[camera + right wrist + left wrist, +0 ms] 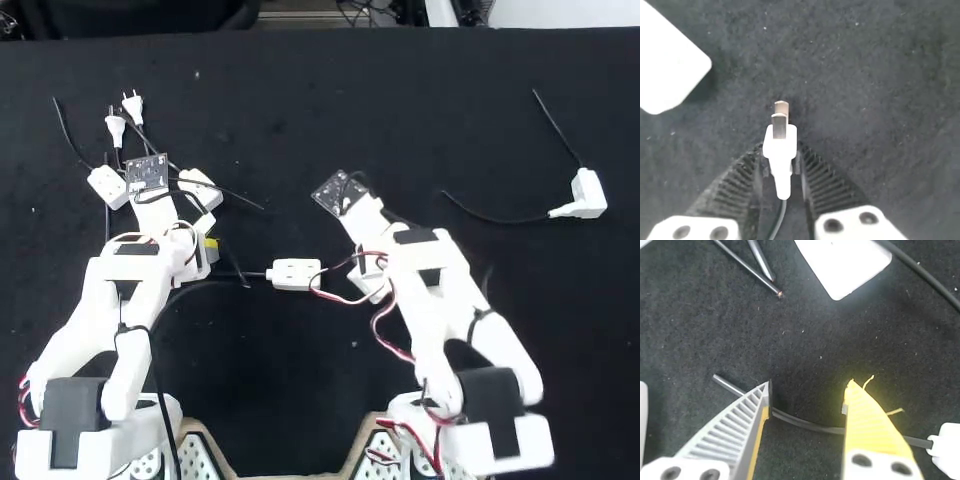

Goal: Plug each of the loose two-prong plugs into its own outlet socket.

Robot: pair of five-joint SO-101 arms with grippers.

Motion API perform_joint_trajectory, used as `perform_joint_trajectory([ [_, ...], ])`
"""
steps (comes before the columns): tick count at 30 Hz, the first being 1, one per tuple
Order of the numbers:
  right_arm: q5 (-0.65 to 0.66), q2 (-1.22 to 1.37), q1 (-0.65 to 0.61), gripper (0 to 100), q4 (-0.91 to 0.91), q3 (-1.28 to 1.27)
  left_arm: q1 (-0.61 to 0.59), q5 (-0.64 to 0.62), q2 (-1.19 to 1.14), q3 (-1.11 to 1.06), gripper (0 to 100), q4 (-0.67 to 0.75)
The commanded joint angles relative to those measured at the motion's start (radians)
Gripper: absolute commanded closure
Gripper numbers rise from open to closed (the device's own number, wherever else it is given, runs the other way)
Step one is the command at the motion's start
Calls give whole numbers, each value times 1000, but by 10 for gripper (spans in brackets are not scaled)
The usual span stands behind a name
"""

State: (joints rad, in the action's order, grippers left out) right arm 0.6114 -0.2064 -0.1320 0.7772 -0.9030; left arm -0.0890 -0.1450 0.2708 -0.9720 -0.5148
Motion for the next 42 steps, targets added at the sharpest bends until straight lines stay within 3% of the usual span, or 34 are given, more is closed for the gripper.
perform_joint_trajectory([
  [1, 5, -148, -25, 988, 86, 4, -10, -11, 15, 5, 758, 8],
  [5, -8, -325, -87, 988, 126, -33, -12, -11, 21, 2, 758, 6],
  [10, -160, -484, -253, 988, -38, -142, -12, -11, 40, 35, 758, -75],
  [18, -239, -414, -496, 987, -302, -163, -13, -11, 255, -87, 758, -48],
  [26, -244, -216, -526, 987, -511, -166, -13, -11, 473, -220, 758, 0],
  [32, -428, -162, -532, 987, -534, -166, -12, -12, 571, -257, 758, 0],
  [36, -514, -162, -595, 988, -526, -171, -7, -12, 620, -278, 758, 0],
  [42, -519, -162, -726, 988, -534, -211, -4, -12, 695, -317, 758, 0],
])
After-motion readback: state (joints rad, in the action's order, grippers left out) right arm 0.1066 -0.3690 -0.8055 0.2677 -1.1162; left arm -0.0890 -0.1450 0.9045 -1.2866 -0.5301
